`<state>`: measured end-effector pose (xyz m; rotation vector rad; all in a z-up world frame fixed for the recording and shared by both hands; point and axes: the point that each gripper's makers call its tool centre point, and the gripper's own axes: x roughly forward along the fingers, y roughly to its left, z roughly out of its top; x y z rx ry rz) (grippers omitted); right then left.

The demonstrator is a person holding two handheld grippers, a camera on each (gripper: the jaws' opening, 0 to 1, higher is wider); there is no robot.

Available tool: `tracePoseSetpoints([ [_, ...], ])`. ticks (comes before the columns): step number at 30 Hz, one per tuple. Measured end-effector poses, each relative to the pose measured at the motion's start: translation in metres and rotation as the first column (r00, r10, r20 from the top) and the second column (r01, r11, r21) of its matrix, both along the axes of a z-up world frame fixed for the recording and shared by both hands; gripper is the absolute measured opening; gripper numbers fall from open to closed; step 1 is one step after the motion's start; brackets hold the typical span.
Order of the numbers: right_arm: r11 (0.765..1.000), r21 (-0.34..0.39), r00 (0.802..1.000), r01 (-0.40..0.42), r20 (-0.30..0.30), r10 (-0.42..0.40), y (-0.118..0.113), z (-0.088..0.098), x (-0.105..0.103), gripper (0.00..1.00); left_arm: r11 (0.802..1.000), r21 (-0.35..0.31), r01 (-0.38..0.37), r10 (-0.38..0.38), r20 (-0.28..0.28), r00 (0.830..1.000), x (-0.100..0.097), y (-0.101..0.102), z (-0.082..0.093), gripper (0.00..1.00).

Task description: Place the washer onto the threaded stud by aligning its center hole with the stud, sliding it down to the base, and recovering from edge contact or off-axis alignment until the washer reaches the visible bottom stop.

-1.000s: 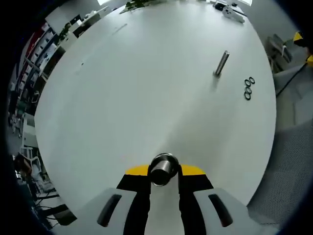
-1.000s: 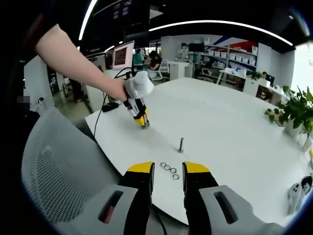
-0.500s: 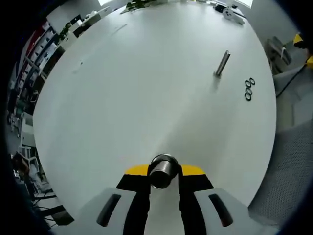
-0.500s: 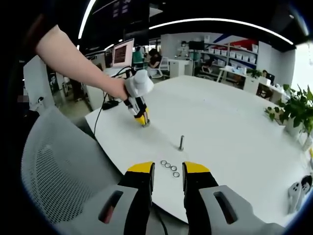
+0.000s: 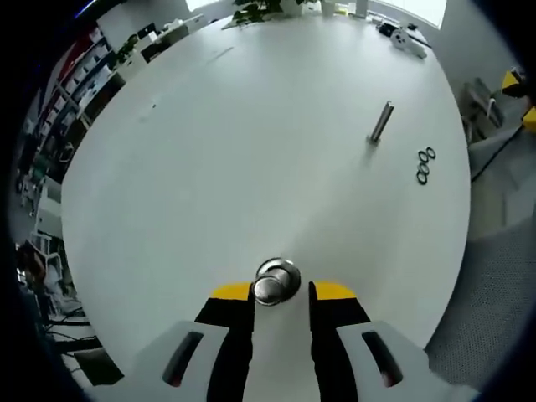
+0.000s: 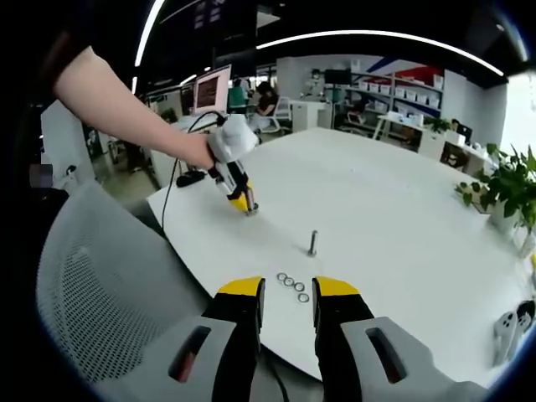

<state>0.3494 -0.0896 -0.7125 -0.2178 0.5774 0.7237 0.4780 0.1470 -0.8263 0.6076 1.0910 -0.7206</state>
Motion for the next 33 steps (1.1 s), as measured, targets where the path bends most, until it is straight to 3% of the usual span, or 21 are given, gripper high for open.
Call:
tracePoseSetpoints([
  [6, 1.000, 0.005, 1.000, 0.007, 0.001, -0.007, -0.001, 0.001, 0.000, 0.25, 0.993, -0.086, -0.081, 0.087, 0.058, 0.995, -0.002, -0.004, 0.016, 0.24],
  [11, 1.000, 0.003, 1.000, 0.000, -0.001, 0.000, 0.000, 0.000, -0.001, 0.25, 0.986, -0.129, -0.106, 0.120, 0.110, 0.987, -0.008, -0.003, 0.027, 0.28],
  [18, 1.000, -0.002, 1.000, -0.011, -0.009, 0.011, 0.001, -0.001, -0.002, 0.25, 0.954, -0.214, -0.211, 0.250, 0.175, 0.952, -0.019, 0.016, 0.043, 0.29],
  [21, 1.000, 0.000, 1.000, -0.011, -0.011, 0.011, 0.002, -0.001, -0.002, 0.25, 0.927, -0.280, -0.250, 0.300, 0.155, 0.941, -0.029, 0.015, 0.052, 0.29],
  [25, 1.000, -0.006, 1.000, -0.021, -0.015, 0.021, 0.003, -0.003, -0.004, 0.25, 0.923, -0.299, -0.241, 0.305, 0.188, 0.934, -0.040, 0.017, 0.064, 0.29],
  [31, 1.000, -0.006, 1.000, -0.019, -0.020, 0.019, 0.003, -0.004, -0.005, 0.25, 0.891, -0.377, -0.255, 0.344, 0.192, 0.919, -0.066, 0.016, 0.079, 0.30],
  [33, 1.000, -0.009, 1.000, -0.015, -0.020, 0.015, 0.002, -0.004, -0.005, 0.25, 0.889, -0.385, -0.249, 0.340, 0.190, 0.921, -0.073, 0.019, 0.079, 0.30],
])
